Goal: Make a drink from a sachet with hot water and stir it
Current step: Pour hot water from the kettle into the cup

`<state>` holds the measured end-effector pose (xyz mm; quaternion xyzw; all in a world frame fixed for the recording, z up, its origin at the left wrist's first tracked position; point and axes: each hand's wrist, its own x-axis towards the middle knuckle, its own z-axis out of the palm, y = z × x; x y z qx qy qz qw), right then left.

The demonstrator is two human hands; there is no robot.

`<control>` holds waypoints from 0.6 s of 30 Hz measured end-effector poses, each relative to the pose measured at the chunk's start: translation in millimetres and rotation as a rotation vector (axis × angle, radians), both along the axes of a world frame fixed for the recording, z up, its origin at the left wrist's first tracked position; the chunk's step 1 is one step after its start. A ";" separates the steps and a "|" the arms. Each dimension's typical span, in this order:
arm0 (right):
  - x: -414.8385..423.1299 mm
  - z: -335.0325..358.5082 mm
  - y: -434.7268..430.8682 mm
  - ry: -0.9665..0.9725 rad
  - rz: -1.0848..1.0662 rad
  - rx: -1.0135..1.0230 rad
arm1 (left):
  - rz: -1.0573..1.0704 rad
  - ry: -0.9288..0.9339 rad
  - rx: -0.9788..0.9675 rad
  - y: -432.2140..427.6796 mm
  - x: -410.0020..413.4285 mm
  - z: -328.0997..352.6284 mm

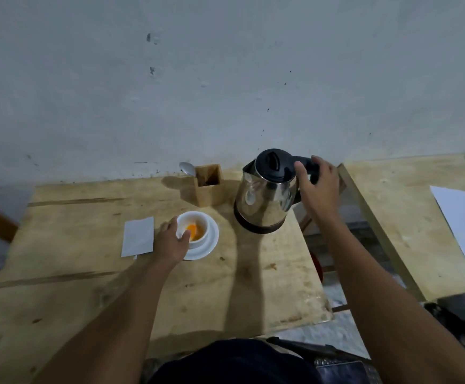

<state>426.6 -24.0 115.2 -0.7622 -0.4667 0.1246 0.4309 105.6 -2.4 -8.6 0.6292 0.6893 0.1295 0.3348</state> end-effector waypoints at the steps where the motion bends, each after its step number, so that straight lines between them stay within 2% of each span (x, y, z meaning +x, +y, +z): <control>1: 6.7 -0.5 5.8 0.017 0.033 -0.022 | -0.004 0.001 -0.014 0.0 0.5 0.6; 6: 32.3 3.7 36.6 0.000 0.172 -0.118 | -0.050 0.016 -0.110 -0.3 0.3 5.9; 10: 41.3 7.2 50.4 -0.019 0.276 -0.191 | -0.012 0.009 -0.070 -0.2 1.2 2.5; 18: 60.2 -1.0 65.5 0.068 0.288 -0.175 | 0.111 -0.075 0.018 -10.5 9.8 4.4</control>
